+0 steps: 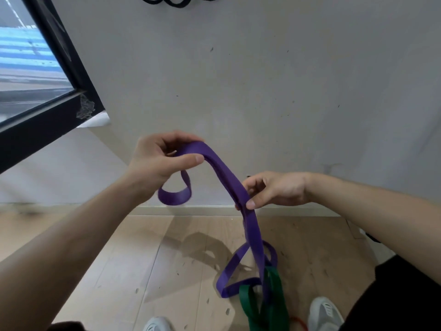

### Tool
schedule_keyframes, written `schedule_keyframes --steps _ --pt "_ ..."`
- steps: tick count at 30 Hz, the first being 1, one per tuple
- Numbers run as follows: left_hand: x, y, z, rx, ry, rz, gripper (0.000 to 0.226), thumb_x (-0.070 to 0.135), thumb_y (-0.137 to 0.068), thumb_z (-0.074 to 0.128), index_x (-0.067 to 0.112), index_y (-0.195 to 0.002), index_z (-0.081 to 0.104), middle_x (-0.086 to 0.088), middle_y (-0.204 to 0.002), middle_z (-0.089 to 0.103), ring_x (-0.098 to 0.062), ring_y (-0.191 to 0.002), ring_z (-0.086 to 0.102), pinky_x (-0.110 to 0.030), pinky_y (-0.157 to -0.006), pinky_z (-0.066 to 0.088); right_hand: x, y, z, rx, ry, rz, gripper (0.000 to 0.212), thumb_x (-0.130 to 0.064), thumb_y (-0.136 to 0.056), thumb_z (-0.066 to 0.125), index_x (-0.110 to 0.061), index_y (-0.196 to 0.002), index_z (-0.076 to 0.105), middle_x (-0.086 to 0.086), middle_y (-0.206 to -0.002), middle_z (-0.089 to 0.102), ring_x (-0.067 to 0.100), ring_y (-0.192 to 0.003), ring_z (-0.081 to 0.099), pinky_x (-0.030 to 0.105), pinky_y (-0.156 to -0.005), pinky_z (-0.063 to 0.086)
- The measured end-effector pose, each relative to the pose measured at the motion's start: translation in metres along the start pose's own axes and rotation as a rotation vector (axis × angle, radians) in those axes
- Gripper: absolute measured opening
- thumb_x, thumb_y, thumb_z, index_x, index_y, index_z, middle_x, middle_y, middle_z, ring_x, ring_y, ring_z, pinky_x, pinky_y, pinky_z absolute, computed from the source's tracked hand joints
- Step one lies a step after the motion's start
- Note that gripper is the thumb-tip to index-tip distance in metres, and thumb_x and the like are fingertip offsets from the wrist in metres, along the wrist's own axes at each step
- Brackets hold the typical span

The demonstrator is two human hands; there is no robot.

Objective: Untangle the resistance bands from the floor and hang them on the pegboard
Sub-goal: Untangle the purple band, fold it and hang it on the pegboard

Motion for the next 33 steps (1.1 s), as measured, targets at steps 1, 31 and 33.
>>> schedule_keyframes --steps 1,31,33 --pt "-0.001 0.000 -0.005 0.014 0.004 0.000 0.035 0.021 -0.060 0.086 0.024 -0.094 0.078 0.005 -0.089 0.077 -0.011 -0.085 0.070 -0.019 -0.080 0.053 0.002 0.002 -0.005 0.025 -0.006 0.017 0.030 -0.015 -0.083 0.074 -0.007 -0.112 0.067 0.013 -0.111 0.067 0.027 -0.110 0.063 0.052 -0.109 0.043" --pt "-0.006 -0.006 0.047 -0.065 0.022 -0.064 0.035 0.027 -0.065 0.084 0.013 -0.096 0.076 -0.001 -0.087 0.076 -0.011 -0.083 0.070 -0.019 -0.077 0.052 -0.033 0.023 -0.019 0.210 -0.020 -0.054 0.045 -0.047 -0.095 0.050 -0.008 -0.108 0.067 0.015 -0.108 0.072 0.027 -0.107 0.068 0.041 -0.102 0.051" --pt "-0.006 -0.008 0.034 -0.011 0.059 -0.061 0.035 0.025 -0.064 0.084 0.014 -0.096 0.076 0.000 -0.087 0.076 -0.011 -0.084 0.070 -0.019 -0.079 0.052 -0.019 0.021 -0.019 0.197 -0.025 0.003 0.044 -0.048 -0.096 0.051 -0.009 -0.110 0.067 0.013 -0.112 0.072 0.030 -0.115 0.066 0.049 -0.111 0.043"
Point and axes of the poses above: each hand's wrist, its own y-axis away from the middle knuckle, its own z-axis out of the palm, x = y × z, the point moved 10 cm from there along -y, towards the middle knuckle
